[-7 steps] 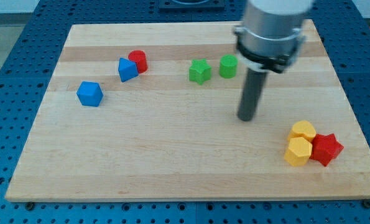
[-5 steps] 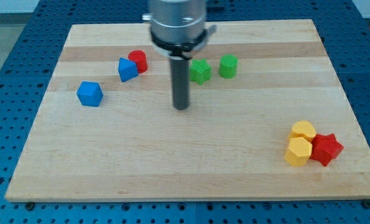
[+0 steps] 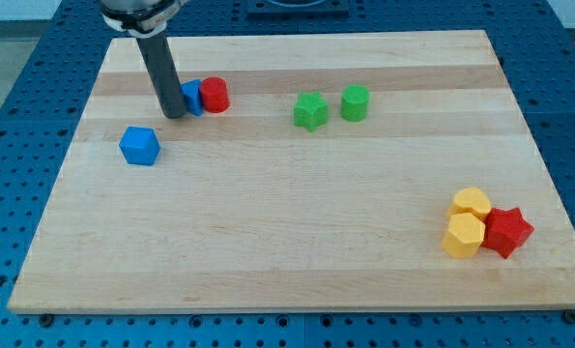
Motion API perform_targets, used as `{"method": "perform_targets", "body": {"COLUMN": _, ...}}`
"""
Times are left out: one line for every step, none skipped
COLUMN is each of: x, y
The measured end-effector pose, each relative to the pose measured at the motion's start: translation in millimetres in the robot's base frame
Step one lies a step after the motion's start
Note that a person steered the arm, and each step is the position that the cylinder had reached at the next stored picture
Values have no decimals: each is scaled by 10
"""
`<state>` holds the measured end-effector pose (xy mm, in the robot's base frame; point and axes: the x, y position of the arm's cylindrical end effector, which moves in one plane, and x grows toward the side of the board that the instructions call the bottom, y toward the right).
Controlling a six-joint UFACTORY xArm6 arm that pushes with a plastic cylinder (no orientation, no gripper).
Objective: Push the red circle to the green star
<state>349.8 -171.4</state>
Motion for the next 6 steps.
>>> {"method": "perform_targets", "body": {"x": -143, "y": 0}}
{"method": "perform_targets", "body": {"x": -383, "y": 10}}
{"method": "perform_targets", "body": {"x": -479, "y": 96}}
{"method": "perform_targets", "body": {"x": -479, "y": 159}}
{"method": "perform_targets", "body": {"x": -474, "y": 218}}
{"method": "perform_targets", "body": {"x": -350, "y": 343}}
